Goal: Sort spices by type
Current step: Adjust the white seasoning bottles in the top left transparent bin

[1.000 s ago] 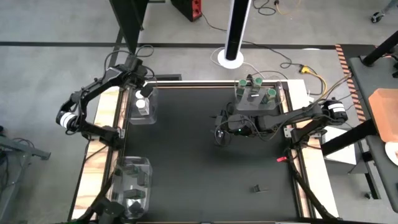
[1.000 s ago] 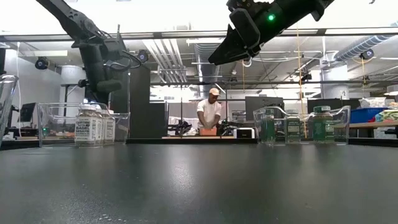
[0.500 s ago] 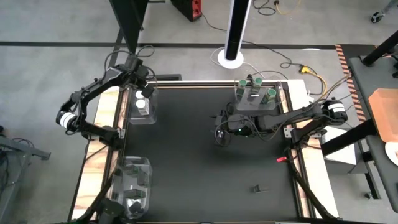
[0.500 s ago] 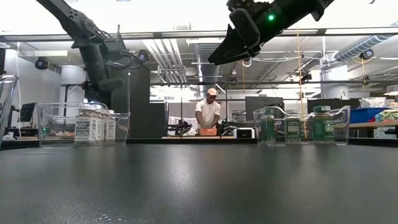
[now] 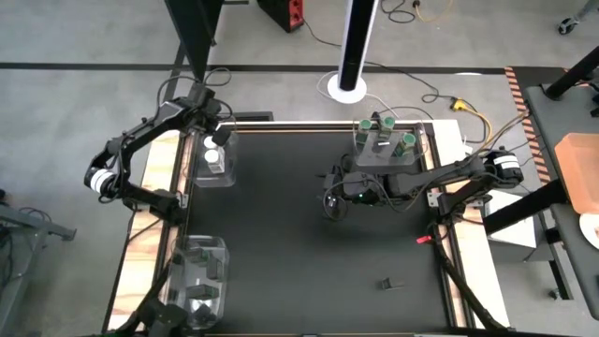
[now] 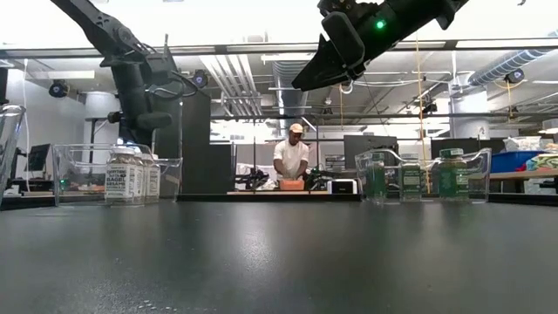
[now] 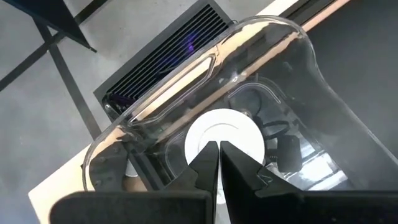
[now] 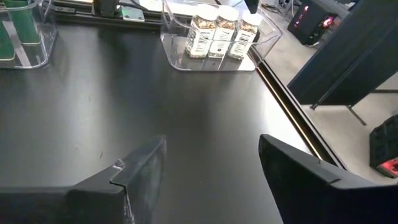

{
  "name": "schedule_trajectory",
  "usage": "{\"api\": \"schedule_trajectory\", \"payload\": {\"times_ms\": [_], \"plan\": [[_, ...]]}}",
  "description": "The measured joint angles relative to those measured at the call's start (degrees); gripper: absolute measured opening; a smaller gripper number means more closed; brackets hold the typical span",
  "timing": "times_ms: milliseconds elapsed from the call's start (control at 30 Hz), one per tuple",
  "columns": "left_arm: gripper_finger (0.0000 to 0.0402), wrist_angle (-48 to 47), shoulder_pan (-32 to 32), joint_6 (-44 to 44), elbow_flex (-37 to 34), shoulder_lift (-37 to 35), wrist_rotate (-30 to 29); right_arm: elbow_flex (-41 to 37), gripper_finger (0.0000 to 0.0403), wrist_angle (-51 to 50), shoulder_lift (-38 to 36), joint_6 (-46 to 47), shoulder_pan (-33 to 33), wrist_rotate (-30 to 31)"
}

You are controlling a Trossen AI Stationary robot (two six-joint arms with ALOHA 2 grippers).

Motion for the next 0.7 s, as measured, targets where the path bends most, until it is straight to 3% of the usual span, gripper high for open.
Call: {"api": "schedule_trajectory", "payload": {"times_ms": [333, 567, 700], "plan": [[0.0000, -9.61, -0.85, -3.67, 4.17, -0.36, 1.38, 0.00, 0.0256, 0.11, 0.00, -0.42, 0.00, 0.00], [0.0000, -19.92, -4.18, -6.21, 4.75, -0.41, 1.38, -0.04, 0.0243, 0.06, 0.00, -0.46, 0.00, 0.00], [0.0000, -20.62, -5.72, -7.31, 4.52, -0.59, 0.56, -0.04, 0.0239, 0.09, 0.00, -1.19, 0.00, 0.00]]}}
